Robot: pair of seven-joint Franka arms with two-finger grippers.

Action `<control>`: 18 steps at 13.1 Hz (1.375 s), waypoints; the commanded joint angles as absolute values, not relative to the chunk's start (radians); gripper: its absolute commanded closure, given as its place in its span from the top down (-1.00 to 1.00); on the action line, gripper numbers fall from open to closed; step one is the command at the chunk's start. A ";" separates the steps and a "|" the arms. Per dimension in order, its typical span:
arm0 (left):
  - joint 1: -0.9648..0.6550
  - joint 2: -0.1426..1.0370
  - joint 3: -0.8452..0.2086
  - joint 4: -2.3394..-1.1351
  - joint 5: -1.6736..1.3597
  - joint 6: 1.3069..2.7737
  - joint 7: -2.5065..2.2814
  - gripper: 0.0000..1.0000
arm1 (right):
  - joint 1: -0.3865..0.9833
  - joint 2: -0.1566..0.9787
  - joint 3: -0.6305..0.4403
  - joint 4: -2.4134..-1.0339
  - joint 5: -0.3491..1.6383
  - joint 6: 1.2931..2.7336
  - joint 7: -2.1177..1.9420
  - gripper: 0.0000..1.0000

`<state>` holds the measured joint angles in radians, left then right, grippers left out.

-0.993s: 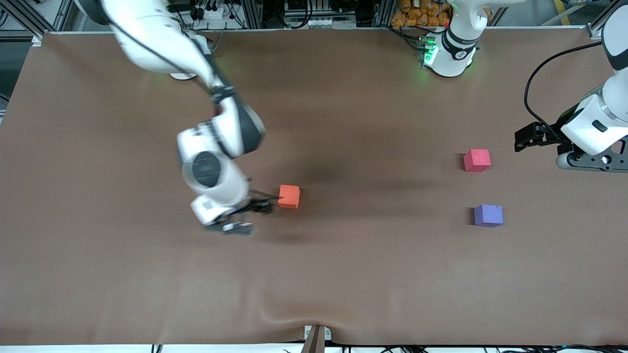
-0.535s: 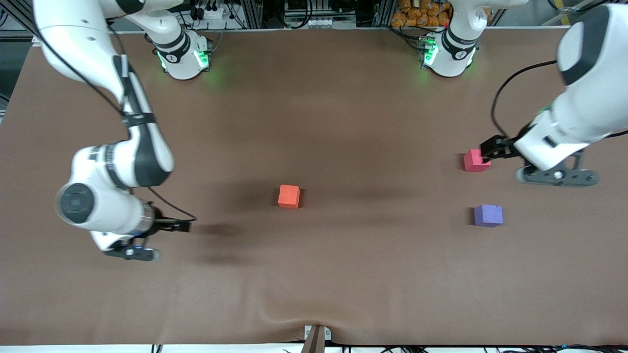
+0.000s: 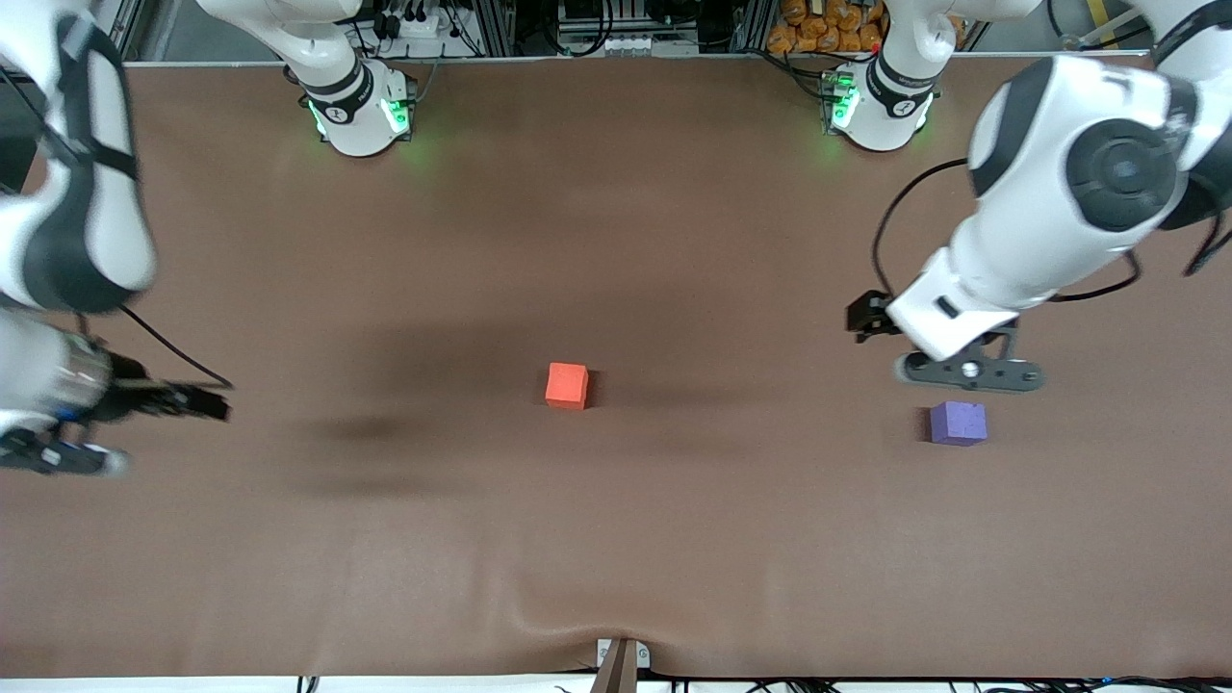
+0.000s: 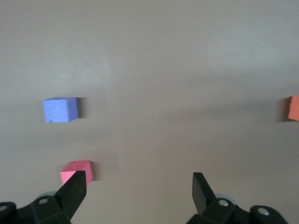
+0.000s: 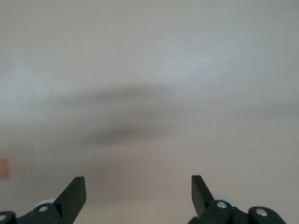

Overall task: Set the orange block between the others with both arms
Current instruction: 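Release the orange cube while the left gripper reaches toward it, then move the left gripper over the orange cube while the right gripper withdraws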

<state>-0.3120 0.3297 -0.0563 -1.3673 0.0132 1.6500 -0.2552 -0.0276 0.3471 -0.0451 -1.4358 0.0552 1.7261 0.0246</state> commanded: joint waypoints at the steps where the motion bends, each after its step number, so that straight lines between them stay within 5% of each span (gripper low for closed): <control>1: -0.350 0.383 -0.046 -1.312 0.023 1.663 -0.308 1.00 | -0.075 0.174 -0.021 -1.505 0.038 1.631 -0.032 1.00; 6: -0.472 0.477 -0.046 -1.287 0.021 1.782 -0.483 1.00 | -0.094 0.022 -0.020 -1.526 0.005 1.491 -0.044 1.00; 18: -0.658 0.673 -0.051 -1.238 0.017 2.011 -0.669 1.00 | -0.100 0.018 -0.021 -1.454 0.014 1.459 -0.087 1.00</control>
<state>-0.6379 0.6463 -0.0579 -1.2791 0.0131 1.9981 -0.6385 -0.0705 0.0287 -0.0412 -1.4724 0.0160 1.4657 -0.0814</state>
